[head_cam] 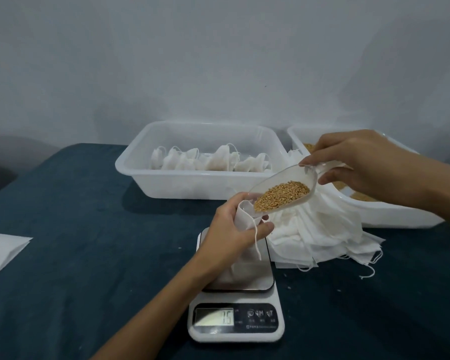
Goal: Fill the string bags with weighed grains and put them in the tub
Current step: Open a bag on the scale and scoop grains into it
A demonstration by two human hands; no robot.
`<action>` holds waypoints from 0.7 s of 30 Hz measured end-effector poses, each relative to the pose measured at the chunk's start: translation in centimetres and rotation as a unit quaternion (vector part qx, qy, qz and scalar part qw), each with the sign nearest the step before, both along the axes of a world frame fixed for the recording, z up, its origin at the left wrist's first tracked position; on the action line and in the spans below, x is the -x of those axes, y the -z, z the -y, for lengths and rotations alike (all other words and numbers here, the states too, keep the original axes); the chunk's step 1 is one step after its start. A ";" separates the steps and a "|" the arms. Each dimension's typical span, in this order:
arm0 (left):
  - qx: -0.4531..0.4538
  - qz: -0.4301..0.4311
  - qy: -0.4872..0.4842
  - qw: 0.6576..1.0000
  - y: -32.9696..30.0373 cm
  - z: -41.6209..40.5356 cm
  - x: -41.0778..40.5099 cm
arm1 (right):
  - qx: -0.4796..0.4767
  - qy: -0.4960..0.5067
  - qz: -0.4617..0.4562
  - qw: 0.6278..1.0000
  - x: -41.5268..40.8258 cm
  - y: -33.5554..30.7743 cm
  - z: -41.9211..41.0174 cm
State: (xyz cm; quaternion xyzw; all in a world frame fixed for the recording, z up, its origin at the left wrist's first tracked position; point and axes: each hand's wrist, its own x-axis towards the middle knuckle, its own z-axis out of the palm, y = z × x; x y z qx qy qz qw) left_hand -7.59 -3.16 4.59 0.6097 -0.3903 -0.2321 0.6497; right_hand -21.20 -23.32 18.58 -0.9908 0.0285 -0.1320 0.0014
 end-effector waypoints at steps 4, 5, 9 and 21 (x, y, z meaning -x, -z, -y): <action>-0.008 0.023 -0.009 1.000 0.2 0.2 -0.3 | 0.008 0.006 -0.003 1.000 -0.1 -0.3 -0.5; -0.008 0.022 -0.009 1.000 0.3 0.2 -0.4 | 0.010 0.005 -0.005 1.000 -0.1 -0.3 -0.5; -0.012 0.025 -0.016 0.999 0.5 0.3 -0.4 | 0.028 -0.002 -0.005 1.000 -0.3 -0.3 -0.6; 0.000 0.036 -0.033 0.999 0.6 0.7 -0.3 | 0.064 -0.059 0.027 0.996 -0.5 -0.2 -0.6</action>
